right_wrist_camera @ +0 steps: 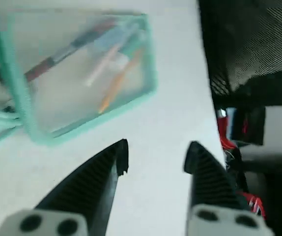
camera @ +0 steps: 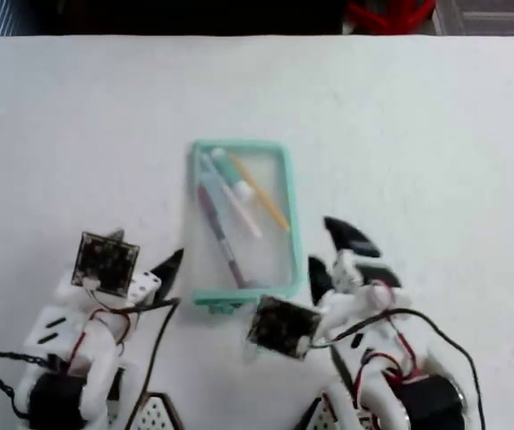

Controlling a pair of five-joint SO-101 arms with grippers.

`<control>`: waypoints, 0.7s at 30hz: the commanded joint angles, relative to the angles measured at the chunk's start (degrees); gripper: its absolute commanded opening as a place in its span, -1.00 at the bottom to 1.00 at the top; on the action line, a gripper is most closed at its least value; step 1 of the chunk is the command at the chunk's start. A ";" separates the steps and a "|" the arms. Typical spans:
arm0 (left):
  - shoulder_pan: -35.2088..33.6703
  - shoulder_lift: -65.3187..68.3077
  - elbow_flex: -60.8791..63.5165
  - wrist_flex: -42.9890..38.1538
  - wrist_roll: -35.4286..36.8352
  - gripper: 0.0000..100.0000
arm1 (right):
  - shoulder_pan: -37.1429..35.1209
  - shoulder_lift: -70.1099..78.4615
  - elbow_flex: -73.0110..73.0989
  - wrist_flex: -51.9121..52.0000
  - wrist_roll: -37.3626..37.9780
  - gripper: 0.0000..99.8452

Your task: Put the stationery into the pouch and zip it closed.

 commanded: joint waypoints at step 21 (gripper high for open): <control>-3.47 56.31 -56.18 4.04 3.08 -0.95 | 6.37 0.57 -12.13 -13.85 -41.76 -0.96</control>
